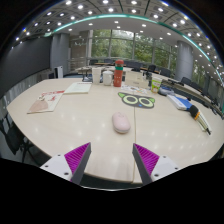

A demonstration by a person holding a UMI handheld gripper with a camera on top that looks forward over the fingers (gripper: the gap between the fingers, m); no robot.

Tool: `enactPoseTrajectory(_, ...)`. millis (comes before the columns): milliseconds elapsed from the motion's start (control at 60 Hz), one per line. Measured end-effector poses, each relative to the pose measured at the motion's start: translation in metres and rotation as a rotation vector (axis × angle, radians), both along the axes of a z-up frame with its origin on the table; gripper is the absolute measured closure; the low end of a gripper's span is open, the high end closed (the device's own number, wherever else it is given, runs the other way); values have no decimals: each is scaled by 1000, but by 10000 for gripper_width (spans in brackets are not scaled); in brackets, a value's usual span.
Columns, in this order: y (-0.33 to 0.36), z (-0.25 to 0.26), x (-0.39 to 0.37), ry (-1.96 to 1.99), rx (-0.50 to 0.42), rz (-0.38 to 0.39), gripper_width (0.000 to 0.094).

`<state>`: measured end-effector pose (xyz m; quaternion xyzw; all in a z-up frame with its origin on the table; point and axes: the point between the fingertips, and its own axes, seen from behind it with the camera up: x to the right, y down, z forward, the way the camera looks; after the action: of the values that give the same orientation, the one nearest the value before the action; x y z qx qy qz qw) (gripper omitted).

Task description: Arrange mouse

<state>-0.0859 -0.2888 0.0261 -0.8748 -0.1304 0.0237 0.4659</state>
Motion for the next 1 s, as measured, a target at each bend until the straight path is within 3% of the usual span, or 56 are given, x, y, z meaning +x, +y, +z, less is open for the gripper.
enactPoseTrajectory(300,125,-32,5,0,-17,-60,124)
enactPoseTrajectory(417,149,-35,-3,2,-12,-36,264)
enactPoseTrajectory(483,157,-36,-7,5,-20,-33,426)
enactPoseTrajectory(817,162,-31,-10,-3,-85,-82,617)
enactPoseTrajectory(1000,200,34,3,33,-7,-124,618)
